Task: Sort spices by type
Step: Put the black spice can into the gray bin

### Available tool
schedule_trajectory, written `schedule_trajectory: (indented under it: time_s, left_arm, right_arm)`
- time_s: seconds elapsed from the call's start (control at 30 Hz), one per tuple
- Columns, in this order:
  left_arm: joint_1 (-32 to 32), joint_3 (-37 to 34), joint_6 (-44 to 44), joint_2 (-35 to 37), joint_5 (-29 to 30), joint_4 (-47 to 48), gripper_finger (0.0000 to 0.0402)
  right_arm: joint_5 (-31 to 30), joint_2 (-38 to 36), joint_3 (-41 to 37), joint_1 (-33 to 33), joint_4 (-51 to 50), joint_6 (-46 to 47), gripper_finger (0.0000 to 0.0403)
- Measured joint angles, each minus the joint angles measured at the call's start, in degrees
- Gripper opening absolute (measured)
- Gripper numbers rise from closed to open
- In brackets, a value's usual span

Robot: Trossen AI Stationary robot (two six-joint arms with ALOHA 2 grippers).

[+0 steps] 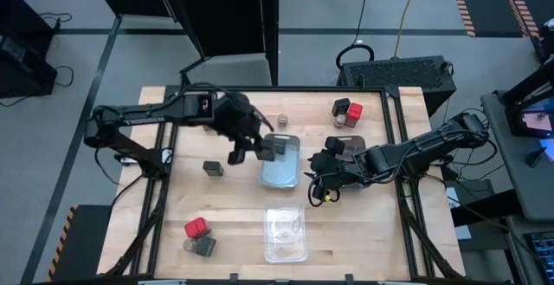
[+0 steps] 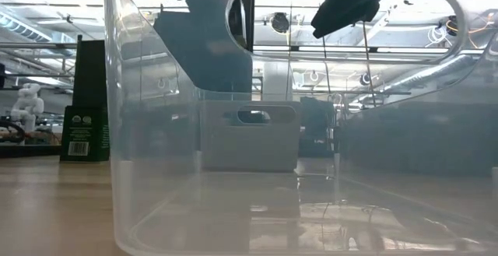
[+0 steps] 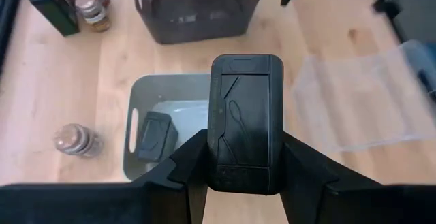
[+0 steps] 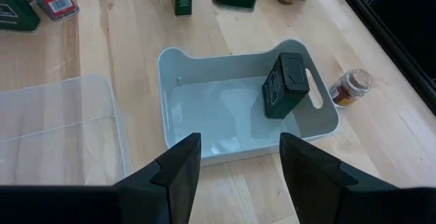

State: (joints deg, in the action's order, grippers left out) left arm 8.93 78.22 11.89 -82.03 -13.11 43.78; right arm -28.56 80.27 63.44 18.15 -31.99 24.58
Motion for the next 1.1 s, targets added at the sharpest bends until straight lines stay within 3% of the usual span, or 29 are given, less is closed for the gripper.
schedule_trajectory:
  time_s: [0.2, 0.53, 1.1]
  left_arm:
    - [-2.74, -1.58, 1.41, -3.19, 1.83, -4.84, 0.0140]
    - [-1.48, -7.28, 5.38, -7.12, 5.22, -11.30, 0.0140]
    - [-1.30, -7.50, 10.70, -16.18, 8.02, -16.53, 0.0140]
  right_arm:
    - [0.02, 0.00, 0.00, 0.00, 0.31, 0.49, 0.0185]
    - [0.09, 0.00, 0.00, 0.00, 0.25, 0.34, 0.0185]
    - [-0.13, 0.00, 0.00, -0.50, 0.31, 0.06, 0.0185]
